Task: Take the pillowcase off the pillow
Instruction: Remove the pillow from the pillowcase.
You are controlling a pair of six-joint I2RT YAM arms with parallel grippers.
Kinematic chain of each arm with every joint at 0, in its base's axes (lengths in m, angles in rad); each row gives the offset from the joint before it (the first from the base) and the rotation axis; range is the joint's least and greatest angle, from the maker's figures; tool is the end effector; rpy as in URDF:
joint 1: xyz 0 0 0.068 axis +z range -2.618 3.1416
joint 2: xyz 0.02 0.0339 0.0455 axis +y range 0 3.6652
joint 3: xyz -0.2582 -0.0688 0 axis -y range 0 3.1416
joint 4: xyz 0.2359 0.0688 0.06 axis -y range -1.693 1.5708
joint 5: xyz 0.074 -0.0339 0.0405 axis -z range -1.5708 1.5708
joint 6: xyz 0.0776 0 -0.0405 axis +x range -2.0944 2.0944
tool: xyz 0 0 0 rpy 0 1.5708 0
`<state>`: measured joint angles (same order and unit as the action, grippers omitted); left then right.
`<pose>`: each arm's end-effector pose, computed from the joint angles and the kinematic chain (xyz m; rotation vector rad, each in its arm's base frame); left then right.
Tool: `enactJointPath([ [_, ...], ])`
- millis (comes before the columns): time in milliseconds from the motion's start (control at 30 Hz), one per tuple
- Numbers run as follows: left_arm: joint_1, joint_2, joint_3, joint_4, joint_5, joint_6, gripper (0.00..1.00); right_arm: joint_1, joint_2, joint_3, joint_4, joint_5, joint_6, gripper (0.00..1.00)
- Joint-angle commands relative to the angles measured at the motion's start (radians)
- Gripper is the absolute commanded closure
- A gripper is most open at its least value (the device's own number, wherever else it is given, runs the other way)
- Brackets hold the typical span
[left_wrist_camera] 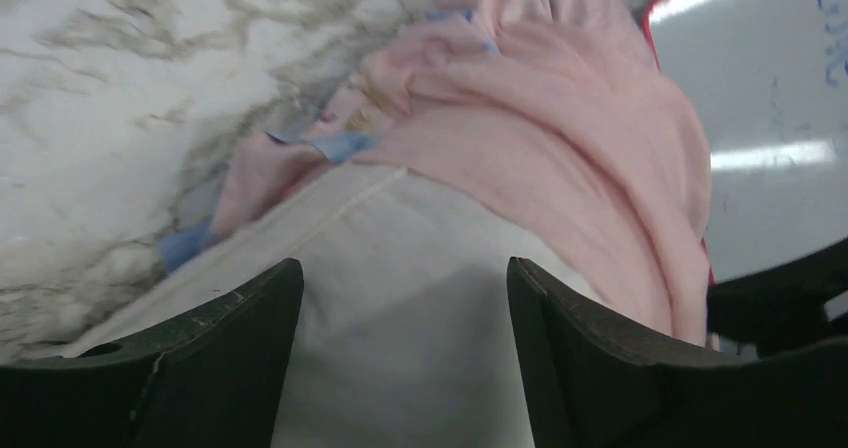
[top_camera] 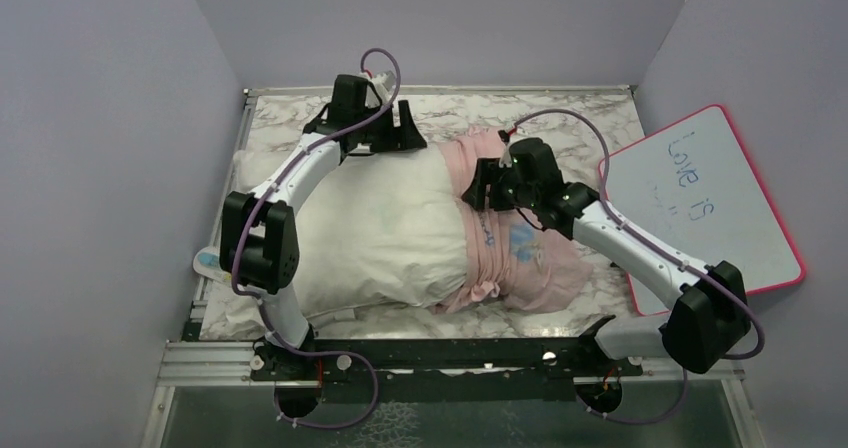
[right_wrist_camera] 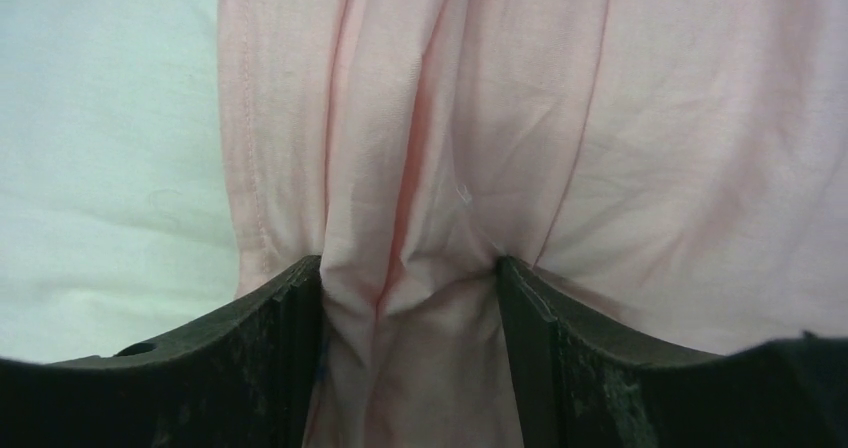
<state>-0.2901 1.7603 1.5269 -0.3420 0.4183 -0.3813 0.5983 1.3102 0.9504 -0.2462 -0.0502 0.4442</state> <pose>0.4065 -0.1542 0.2920 0.1527 2.2033 -0.8324 0.2622 0.1834 0.2498 -0.2027 2.2407 0.6356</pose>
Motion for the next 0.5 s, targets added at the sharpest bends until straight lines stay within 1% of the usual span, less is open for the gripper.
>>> enactJointPath([
  [0,-0.011,-0.029,-0.106,0.037,0.408,0.037,0.30,0.015,0.051,0.171,-0.276,0.072,-0.043,0.30],
  [33,-0.010,-0.050,-0.133,0.035,0.413,0.044,0.38,0.013,0.069,0.229,-0.304,0.107,-0.060,0.28],
  [67,-0.010,-0.074,-0.156,0.034,0.424,0.050,0.53,0.010,0.088,0.292,-0.335,0.135,-0.076,0.25],
  [100,-0.010,-0.102,-0.171,0.028,0.437,0.054,0.65,0.005,0.109,0.367,-0.352,0.161,-0.089,0.22],
  [167,-0.011,-0.143,-0.202,0.022,0.449,0.062,0.85,-0.014,0.147,0.466,-0.376,0.203,-0.106,0.17],
  [200,-0.011,-0.178,-0.216,0.018,0.439,0.067,0.94,-0.031,0.165,0.507,-0.378,0.203,-0.114,0.13],
  [233,-0.011,-0.205,-0.228,0.014,0.425,0.072,1.00,-0.055,0.186,0.544,-0.378,0.194,-0.117,0.11],
  [333,-0.011,-0.278,-0.261,0.005,0.382,0.081,1.00,-0.128,0.278,0.676,-0.411,0.128,-0.121,0.09],
  [467,-0.011,-0.345,-0.310,0.004,0.327,0.080,1.00,-0.140,0.423,0.829,-0.491,-0.017,-0.202,0.05],
])
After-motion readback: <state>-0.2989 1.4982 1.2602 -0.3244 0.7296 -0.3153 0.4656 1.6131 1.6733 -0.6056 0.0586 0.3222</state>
